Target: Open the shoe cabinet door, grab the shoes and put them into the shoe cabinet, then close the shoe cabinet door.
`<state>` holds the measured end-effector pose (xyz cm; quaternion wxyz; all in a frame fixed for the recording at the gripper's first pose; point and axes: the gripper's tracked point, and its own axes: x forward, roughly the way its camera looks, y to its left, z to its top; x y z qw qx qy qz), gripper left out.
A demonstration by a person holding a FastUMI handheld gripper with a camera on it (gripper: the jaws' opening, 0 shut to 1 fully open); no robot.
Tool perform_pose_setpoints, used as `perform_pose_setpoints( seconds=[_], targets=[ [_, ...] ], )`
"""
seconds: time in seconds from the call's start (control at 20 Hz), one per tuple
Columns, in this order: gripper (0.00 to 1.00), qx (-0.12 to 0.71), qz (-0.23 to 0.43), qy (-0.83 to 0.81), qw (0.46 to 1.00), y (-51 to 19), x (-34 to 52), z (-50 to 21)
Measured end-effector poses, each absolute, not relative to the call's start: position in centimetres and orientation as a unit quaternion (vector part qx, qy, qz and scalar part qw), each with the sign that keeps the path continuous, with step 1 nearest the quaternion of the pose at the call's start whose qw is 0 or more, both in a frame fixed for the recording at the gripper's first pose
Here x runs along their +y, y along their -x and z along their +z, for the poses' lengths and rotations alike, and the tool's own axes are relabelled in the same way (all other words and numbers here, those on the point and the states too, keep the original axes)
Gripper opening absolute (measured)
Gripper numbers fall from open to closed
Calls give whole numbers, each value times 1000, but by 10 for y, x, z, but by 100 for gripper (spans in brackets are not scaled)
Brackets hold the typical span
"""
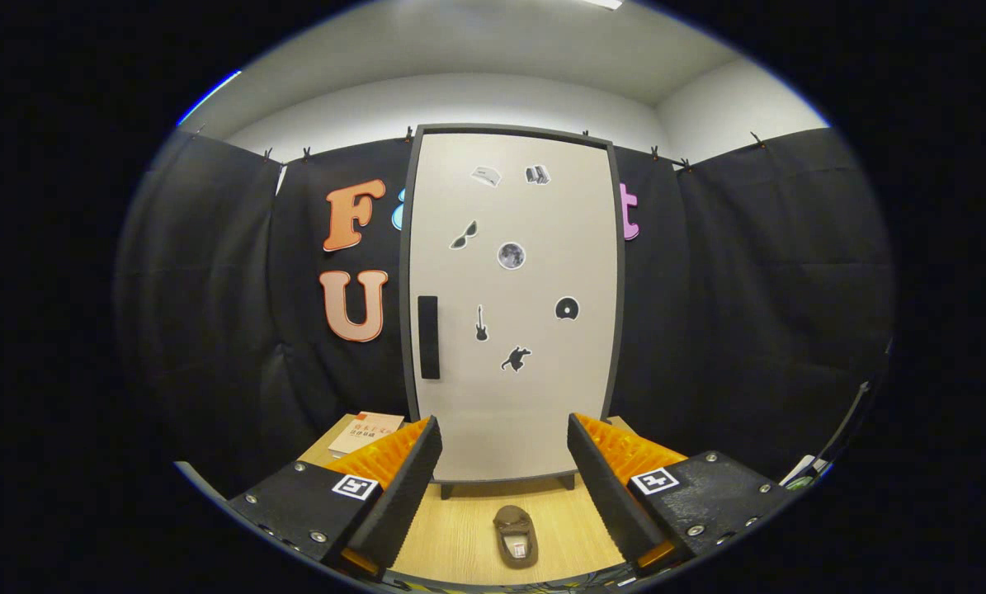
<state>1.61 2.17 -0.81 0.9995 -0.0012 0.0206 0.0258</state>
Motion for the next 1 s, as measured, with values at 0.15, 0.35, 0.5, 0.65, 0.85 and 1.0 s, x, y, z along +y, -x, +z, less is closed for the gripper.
perform_pose_setpoints(
  seconds=[0.15,0.35,0.5,0.65,0.85,1.0],
  targets=[
    [96,17,35,0,999,-48,53,-3],
    [96,20,55,-17,998,-78,79,-6],
    [96,22,70,-13,997,-109,104,-7],
    [96,26,83,-14,996,-138,125,-8],
    [96,23,85,-5,996,-181,141,-9],
    [95,15,82,-6,997,-209,149,-6]
  ],
)
